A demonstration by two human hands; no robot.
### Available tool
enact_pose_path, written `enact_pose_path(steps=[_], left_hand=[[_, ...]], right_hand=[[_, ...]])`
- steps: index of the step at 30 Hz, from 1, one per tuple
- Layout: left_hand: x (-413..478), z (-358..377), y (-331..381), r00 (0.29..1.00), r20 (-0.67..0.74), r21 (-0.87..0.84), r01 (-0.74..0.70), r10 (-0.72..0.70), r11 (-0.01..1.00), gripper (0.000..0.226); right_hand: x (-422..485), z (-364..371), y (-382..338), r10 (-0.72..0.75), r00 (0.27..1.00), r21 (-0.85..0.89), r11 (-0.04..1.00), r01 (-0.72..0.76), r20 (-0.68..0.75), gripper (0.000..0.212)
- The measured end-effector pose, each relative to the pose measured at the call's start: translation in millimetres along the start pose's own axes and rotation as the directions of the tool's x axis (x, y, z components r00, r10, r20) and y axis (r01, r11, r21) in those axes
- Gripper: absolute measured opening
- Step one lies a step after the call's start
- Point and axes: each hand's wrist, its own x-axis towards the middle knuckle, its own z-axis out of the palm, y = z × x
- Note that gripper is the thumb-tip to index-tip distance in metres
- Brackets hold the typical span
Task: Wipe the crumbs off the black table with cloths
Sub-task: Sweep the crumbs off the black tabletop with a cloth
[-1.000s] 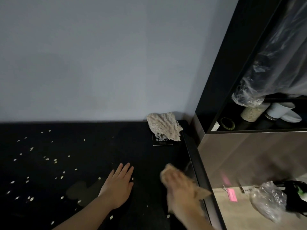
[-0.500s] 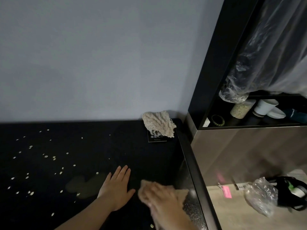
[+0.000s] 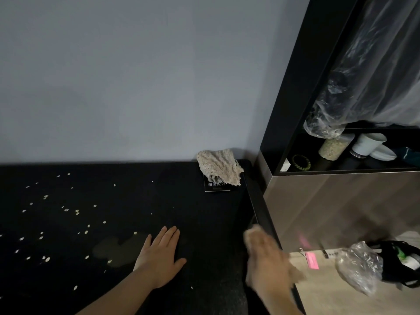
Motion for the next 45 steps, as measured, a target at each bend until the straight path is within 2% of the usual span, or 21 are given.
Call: enact_pose_path(steps=[2, 3, 6, 8, 11, 13, 14, 16, 19, 21, 22, 25, 28, 31, 33, 35, 37, 40, 42, 43, 45], left_hand=[[0.1, 0.1, 0.4, 1.0, -0.001, -0.012, -0.001, 0.001, 1.0, 0.076], [0.1, 0.1, 0.2, 1.0, -0.004, -0.017, -0.004, 0.004, 1.0, 0.076], [-0.4, 0.0, -1.6, 1.0, -0.003, -0.022, -0.01, 0.01, 1.0, 0.076], [-1.2, -0.1, -2.5, 1.0, 0.006, -0.022, -0.012, 0.012, 1.0, 0.077], [-1.3, -0.5, -2.5, 1.0, -0.002, -0.011, -0.012, 0.012, 1.0, 0.077], [-1.3, 0.7, -1.9, 1.0, -0.008, -0.013, -0.013, 0.013, 1.0, 0.076], [-1.4, 1.8, -1.9, 1.0, -0.01, -0.012, -0.014, 0.014, 1.0, 0.076], [-0.9, 3.4, -4.1, 1.0, -0.016, -0.001, -0.019, 0.019, 1.0, 0.075], [-0.5, 2.0, -9.6, 0.999, -0.007, 0.011, -0.05, 0.05, 0.999, 0.073], [0.2, -3.4, -15.1, 0.997, -0.007, -0.002, -0.074, 0.074, 0.997, 0.07], [1.1, -5.7, -18.8, 0.997, -0.024, -0.016, -0.079, 0.078, 0.997, 0.068], [6.6, -11.7, -34.0, 0.991, -0.135, -0.061, -0.018, 0.01, 0.998, 0.061], [20.9, -20.5, -57.1, 0.964, -0.225, -0.136, 0.115, -0.143, 0.984, 0.057], [39.3, -27.6, -82.9, 0.94, -0.235, -0.202, 0.204, -0.249, 0.958, 0.056], [49.3, -29.4, -100.2, 0.934, -0.204, -0.205, 0.253, -0.294, 0.946, 0.057], [56.6, -27.7, -116.8, 0.934, -0.161, -0.184, 0.288, -0.318, 0.94, 0.059], [61.0, -22.7, -128.1, 0.936, -0.141, -0.158, 0.301, -0.323, 0.941, 0.061], [63.6, -13.8, -136.1, 0.943, -0.159, -0.11, 0.278, -0.293, 0.954, 0.063], [63.4, -10.5, -139.0, 0.948, -0.177, -0.084, 0.254, -0.265, 0.964, 0.064], [63.5, -10.5, -141.9, 0.951, -0.186, -0.072, 0.236, -0.246, 0.969, 0.064], [64.0, -14.4, -152.2, 0.962, -0.199, -0.039, 0.182, -0.186, 0.983, 0.067]], right_hand=[[4.4, -25.1, -25.3, 0.219, 0.971, -0.008, 0.975, -0.22, -0.099, 0.049], [6.0, -37.6, -47.4, 0.177, 0.978, -0.079, 0.979, -0.186, -0.105, 0.049], [-8.3, -25.9, -98.7, -0.26, 0.934, 0.004, 0.964, 0.267, 0.244, 0.039], [-1.9, -26.2, -82.5, -0.47, 0.858, 0.048, 0.881, 0.471, 0.204, 0.037], [12.5, -35.1, -34.6, -0.085, 0.989, -0.017, 0.996, 0.087, 0.125, 0.046], [19.3, -30.7, -38.7, 0.223, 0.973, -0.012, 0.975, -0.223, 0.059, 0.051], [19.1, -24.5, -48.7, 0.21, 0.975, 0.017, 0.977, -0.212, 0.066, 0.051], [2.5, -20.3, -81.6, -0.16, 0.973, 0.09, 0.985, 0.147, 0.164, 0.046], [-0.1, -28.5, -84.0, -0.55, 0.803, 0.069, 0.832, 0.55, 0.232, 0.042], [25.9, -28.3, -59.9, -0.367, 0.923, -0.055, 0.925, 0.375, 0.116, 0.05], [40.4, -24.4, -50.4, -0.119, 0.989, -0.014, 0.993, 0.121, 0.091, 0.055], [65.2, -25.6, -64.5, 0.298, 0.946, 0.004, 0.953, -0.301, 0.127, 0.057], [49.7, -8.1, -115.5, -0.146, 0.984, 0.125, 0.983, 0.133, 0.101, 0.051], [45.2, 0.5, -120.4, -0.568, 0.804, 0.092, 0.823, 0.561, 0.177, 0.042], [71.0, 0.2, -100.7, -0.436, 0.891, 0.023, 0.899, 0.437, 0.128, 0.047], [95.2, 3.8, -84.4, 0.0, 0.999, 0.046, 0.999, -0.002, 0.037, 0.051], [102.3, 3.5, -94.9, 0.229, 0.972, 0.052, 0.971, -0.232, 0.054, 0.05], [84.7, 12.5, -146.1, -0.177, 0.983, 0.107, 0.979, 0.171, 0.047, 0.047], [73.5, 15.3, -166.0, -0.538, 0.83, 0.125, 0.843, 0.524, 0.146, 0.047], [79.2, 15.9, -166.5, -0.585, 0.788, 0.123, 0.811, 0.572, 0.192, 0.048], [96.9, 21.9, -153.3, -0.414, 0.902, 0.016, 0.91, 0.415, 0.125, 0.05]])
